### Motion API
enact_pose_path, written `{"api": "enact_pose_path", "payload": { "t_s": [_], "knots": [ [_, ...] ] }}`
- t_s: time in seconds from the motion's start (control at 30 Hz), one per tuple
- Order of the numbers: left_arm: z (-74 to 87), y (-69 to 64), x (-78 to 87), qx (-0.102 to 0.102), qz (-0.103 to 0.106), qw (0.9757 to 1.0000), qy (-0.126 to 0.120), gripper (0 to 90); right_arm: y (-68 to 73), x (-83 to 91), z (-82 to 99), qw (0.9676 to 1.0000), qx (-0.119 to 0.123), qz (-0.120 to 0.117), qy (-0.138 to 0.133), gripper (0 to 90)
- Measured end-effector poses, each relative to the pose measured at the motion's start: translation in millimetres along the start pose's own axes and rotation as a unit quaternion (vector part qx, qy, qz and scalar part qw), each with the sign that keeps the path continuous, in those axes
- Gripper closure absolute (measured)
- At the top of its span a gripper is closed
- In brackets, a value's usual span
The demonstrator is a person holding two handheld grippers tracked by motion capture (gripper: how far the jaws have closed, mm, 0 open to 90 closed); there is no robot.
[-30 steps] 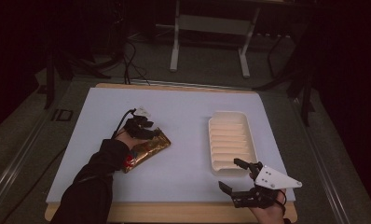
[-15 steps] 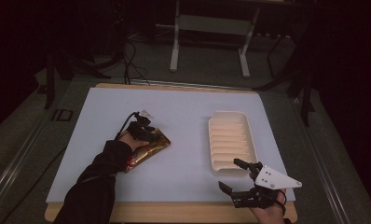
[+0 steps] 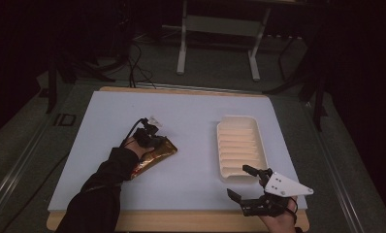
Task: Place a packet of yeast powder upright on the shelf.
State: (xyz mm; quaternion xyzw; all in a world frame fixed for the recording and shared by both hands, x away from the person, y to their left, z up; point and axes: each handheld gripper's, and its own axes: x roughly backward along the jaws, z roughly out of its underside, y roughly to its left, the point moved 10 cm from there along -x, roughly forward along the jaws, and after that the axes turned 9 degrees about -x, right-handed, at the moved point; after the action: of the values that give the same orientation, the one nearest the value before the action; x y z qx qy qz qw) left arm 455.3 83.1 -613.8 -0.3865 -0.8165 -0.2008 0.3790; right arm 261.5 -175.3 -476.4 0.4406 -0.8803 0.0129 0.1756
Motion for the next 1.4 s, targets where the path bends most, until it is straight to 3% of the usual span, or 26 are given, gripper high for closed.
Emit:
{"api": "enact_pose_path", "payload": {
  "t_s": [0.27,0.67,0.77,1.0,1.2,1.4],
  "knots": [
    [-7.8,-2.3,12.9,-0.003,-0.002,0.9998,-0.02,89.7,-1.1,1.3,-1.3,1.0,0.002,0.004,-0.004,13.9],
    [-22.7,-11.4,51.3,-0.013,-0.009,0.9974,-0.07,89.8,-5.6,5.3,-5.6,0.9996,0.005,0.021,-0.018,14.0],
    [-25.7,-15.1,61.5,-0.011,-0.017,0.9963,-0.084,89.9,-6.8,5.7,-5.7,0.9991,0.022,0.03,-0.022,13.3],
    [-30.2,-25.6,84.1,-0.021,-0.019,0.9934,-0.112,90.0,-10.4,4.5,-5.6,0.9992,0.016,0.035,-0.015,13.3],
    [-31.5,-33.2,97.4,-0.025,-0.02,0.9913,-0.128,90.0,-13.4,7.1,-8.4,0.9982,0.029,0.051,-0.01,13.3],
    [-39.9,-45.7,114.7,-0.019,-0.018,0.9854,-0.168,90.0,-15.9,15.9,-20.5,0.9974,0.03,0.064,-0.014,14.5]
  ]
}}
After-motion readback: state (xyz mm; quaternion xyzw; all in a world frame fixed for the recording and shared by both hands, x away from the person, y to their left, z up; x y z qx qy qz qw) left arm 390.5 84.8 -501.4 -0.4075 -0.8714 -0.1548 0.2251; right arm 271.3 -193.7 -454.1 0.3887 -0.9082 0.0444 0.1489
